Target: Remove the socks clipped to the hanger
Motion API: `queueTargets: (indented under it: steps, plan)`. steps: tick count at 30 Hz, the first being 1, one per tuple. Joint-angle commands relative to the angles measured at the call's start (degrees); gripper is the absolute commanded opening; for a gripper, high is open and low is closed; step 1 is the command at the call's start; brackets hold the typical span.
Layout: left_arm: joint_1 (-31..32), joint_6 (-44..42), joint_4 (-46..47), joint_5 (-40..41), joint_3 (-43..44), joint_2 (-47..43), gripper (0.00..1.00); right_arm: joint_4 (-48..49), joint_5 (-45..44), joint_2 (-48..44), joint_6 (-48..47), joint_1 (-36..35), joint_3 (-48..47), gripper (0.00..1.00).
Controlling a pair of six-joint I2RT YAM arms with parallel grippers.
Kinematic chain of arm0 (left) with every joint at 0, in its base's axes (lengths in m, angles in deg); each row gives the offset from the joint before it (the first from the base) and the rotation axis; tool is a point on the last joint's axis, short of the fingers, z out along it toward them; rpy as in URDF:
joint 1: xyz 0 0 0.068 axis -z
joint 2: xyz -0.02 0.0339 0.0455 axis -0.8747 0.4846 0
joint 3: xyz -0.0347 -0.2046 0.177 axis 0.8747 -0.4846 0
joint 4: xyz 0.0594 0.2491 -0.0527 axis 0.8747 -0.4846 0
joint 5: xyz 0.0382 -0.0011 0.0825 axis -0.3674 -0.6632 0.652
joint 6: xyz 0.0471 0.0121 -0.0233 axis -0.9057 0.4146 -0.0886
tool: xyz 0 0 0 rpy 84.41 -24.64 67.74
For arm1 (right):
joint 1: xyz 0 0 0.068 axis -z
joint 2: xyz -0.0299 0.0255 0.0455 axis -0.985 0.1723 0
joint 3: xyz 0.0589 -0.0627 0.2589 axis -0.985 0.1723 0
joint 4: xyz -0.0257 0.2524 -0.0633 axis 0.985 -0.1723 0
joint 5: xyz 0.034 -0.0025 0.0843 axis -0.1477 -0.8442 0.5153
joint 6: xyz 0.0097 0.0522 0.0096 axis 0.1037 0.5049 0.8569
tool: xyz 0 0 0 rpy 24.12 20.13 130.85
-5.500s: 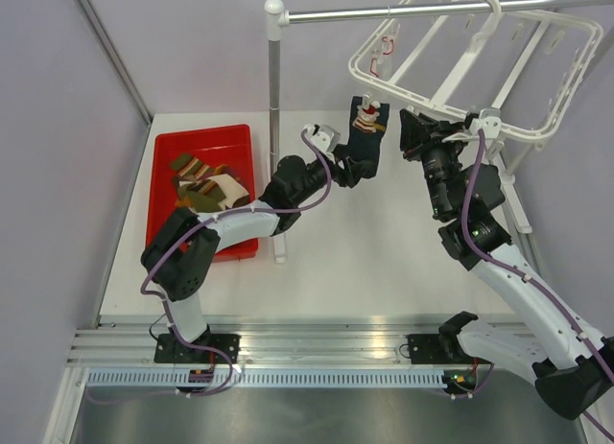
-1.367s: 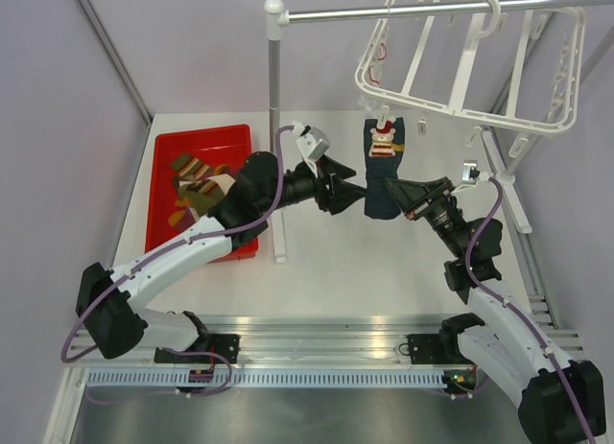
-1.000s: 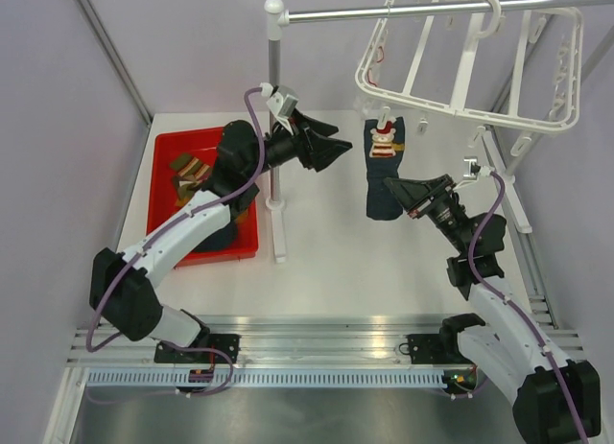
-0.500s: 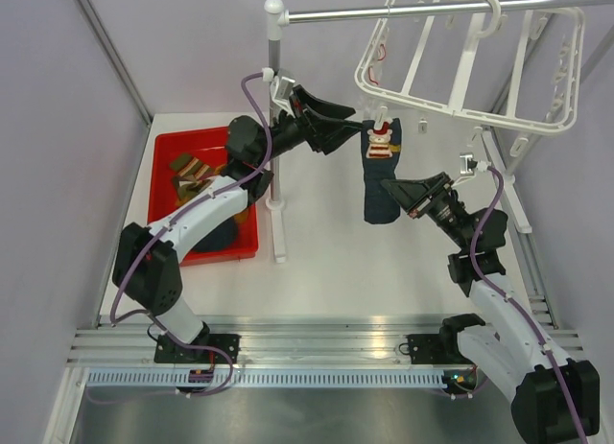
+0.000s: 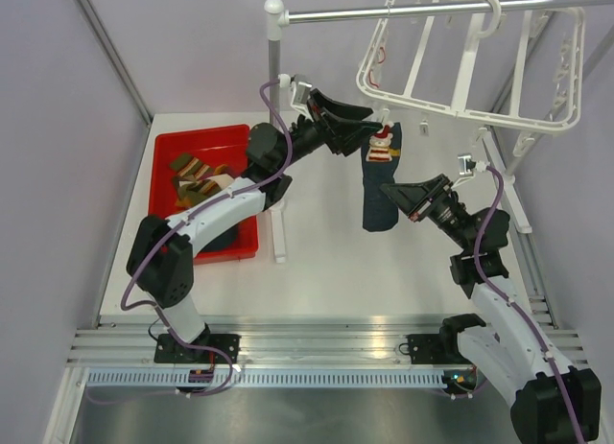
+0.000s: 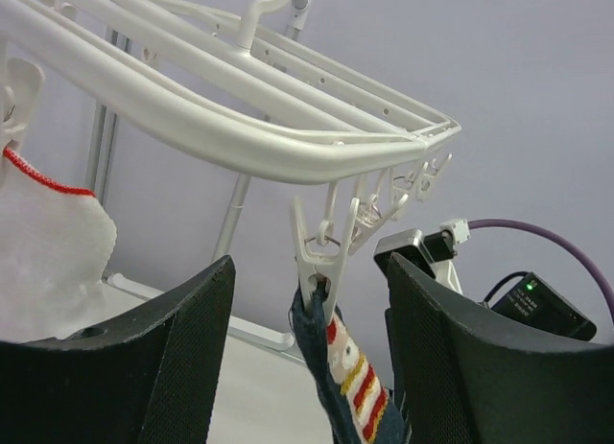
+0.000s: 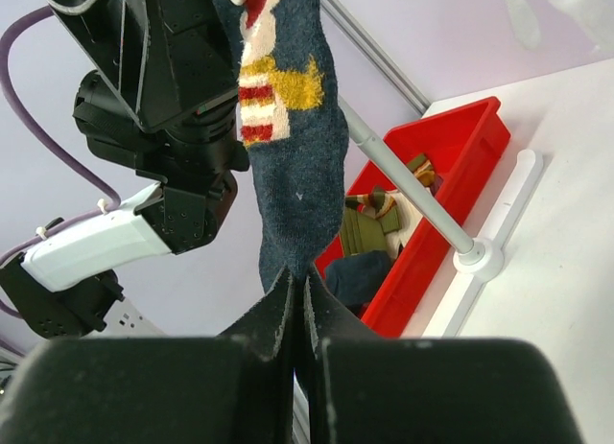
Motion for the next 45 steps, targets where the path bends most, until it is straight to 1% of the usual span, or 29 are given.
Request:
queueTargets:
  steps: [1,5,7,11,14,17,20,21,23,24,26,27,32,33,34,35,36,37,38,39,40,45]
  plan:
    - [1.55,-1.79,3.86,2.47,3.76,1.43,0.69,0.01,1.73,-1.01,-0.09,0.42,-2.14,0.01]
    - [1.64,-0.21,6.59,2.74,4.73,3.27,0.69,-0.34,2.35,-1.02,-0.18,0.51,-2.40,0.01]
    - [1.99,-0.38,5.28,2.47,6.40,4.24,0.69,-0.52,2.61,-0.93,-0.36,0.51,-2.58,0.01]
    - [2.26,-0.13,5.88,2.82,7.63,5.30,0.68,-0.87,2.70,-1.10,-0.71,0.60,-2.67,0.01]
    - [2.34,0.58,6.32,3.18,8.77,6.17,0.67,-0.96,2.79,-1.19,-0.62,0.86,-2.58,0.01]
    - [2.43,1.11,6.50,3.09,9.39,6.70,0.64,-1.05,2.96,-1.19,-0.71,0.86,-2.58,0.01]
    - [2.61,1.20,6.06,2.74,10.36,7.06,0.55,-1.05,2.88,-1.28,-0.62,0.86,-2.40,0.01]
    - [2.78,1.02,5.71,2.65,10.53,7.06,0.46,-1.05,2.88,-1.37,-0.62,0.86,-2.40,0.01]
    - [2.87,0.93,5.54,2.82,10.54,7.06,0.37,-1.05,2.88,-1.28,-0.62,0.95,-2.31,0.01]
    - [2.87,0.93,5.53,2.74,10.62,7.06,0.25,-1.05,2.79,-1.37,-0.71,0.95,-2.31,0.01]
    - [2.87,0.93,5.10,2.47,10.71,7.06,0.14,-1.05,2.62,-1.45,-0.71,1.03,-2.31,0.01]
    - [3.05,0.93,4.75,2.56,10.80,7.06,0.03,-1.05,2.61,-1.54,-0.71,1.03,-2.40,0.01]
    - [3.22,0.58,3.34,2.03,11.41,7.06,0.02,-3.23,1.91,-1.80,-1.94,1.12,-2.93,0.01]
    - [3.31,0.58,2.73,1.77,11.50,7.06,0.03,-4.29,1.56,-2.15,-2.72,1.12,-3.19,0.01]
    - [3.22,0.49,1.76,1.51,11.76,6.88,0.08,-5.52,1.21,-2.33,-4.30,1.12,-3.37,0.01]
    - [3.31,0.32,0.19,1.51,11.77,6.71,0.17,-7.88,0.42,-2.68,-5.36,1.12,-3.80,0.01]
    - [3.22,0.14,-0.52,1.42,11.59,6.44,0.39,-8.68,0.16,-3.03,-6.15,1.04,-3.98,0.01]
    - [3.31,-0.21,-0.88,1.33,11.24,5.83,0.47,-9.21,0.07,-3.12,-7.38,1.12,-4.07,0.01]
    - [3.31,-0.47,-1.14,1.33,9.85,5.30,0.52,-10.87,-0.46,-3.39,-8.09,1.04,-4.42,0.01]
    - [3.31,-0.74,-1.06,1.50,9.05,4.78,0.86,-11.59,-0.72,-3.65,-8.79,1.03,-4.60,0.01]
    - [3.31,-1.17,-0.71,1.68,8.08,3.64,0.91,-12.29,-1.07,-3.65,-10.28,1.03,-4.77,0.01]
    - [3.40,-2.41,0.69,2.38,0.79,-1.02,0.91,-17.13,-2.48,-3.92,-13.98,1.12,-5.83,0.01]
